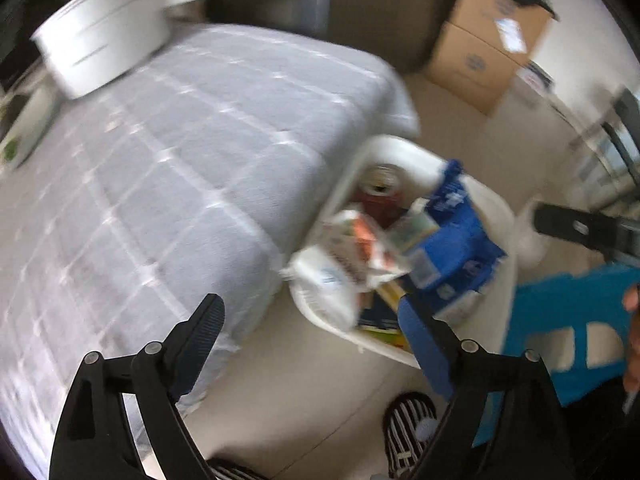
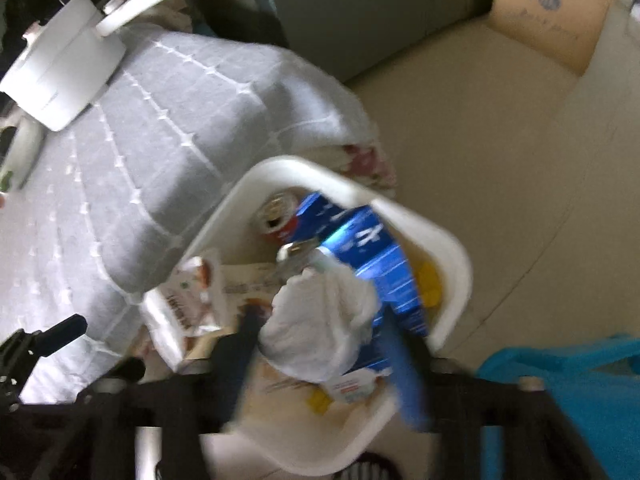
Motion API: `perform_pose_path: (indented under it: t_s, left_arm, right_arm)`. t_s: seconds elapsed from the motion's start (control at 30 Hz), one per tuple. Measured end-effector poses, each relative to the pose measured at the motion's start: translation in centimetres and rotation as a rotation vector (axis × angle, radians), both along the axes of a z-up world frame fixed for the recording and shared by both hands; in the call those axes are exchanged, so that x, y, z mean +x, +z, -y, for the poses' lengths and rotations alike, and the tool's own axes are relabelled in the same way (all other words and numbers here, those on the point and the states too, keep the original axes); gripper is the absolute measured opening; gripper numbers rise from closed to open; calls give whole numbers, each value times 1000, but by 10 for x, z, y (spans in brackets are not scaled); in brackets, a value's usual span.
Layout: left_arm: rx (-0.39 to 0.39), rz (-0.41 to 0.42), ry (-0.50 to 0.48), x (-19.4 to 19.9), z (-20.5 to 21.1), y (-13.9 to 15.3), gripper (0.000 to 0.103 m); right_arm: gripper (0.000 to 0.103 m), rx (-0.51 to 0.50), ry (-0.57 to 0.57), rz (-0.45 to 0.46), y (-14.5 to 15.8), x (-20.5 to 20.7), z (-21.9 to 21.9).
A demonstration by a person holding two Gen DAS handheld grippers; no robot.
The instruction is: Collect trash
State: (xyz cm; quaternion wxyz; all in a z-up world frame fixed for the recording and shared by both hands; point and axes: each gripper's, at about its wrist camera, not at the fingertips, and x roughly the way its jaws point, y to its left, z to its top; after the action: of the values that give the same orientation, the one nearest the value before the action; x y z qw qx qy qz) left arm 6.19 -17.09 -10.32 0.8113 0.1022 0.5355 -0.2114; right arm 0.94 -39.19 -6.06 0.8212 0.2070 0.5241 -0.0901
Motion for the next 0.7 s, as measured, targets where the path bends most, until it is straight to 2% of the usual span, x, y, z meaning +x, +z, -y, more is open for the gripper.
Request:
perform_pose_path:
  t_s: [0.17, 0.3, 0.37, 0.5, 0.6, 0.7]
  left_arm:
    - [-43, -10, 150, -3, -34, 10, 91]
    - [-23, 79, 210, -21, -49, 31, 91]
    - [-17, 127, 242, -33, -58, 42, 91]
    - [-37, 159, 282, -50, -74, 51, 91]
    - [-46, 189, 316, -61, -87, 57, 91]
    - [-56, 209, 345, -65, -97, 61, 91]
  right_arm:
    - [81, -4, -20, 0, 2, -3, -6]
    - [84, -58, -27, 20, 9, -11, -18]
    - [85, -106, 7, 59, 16, -16, -33]
    - [98, -214, 62, 158, 30, -30, -68]
    - [102, -252, 113, 233, 36, -39, -91]
    - [102, -282, 146, 281, 38, -42, -109]
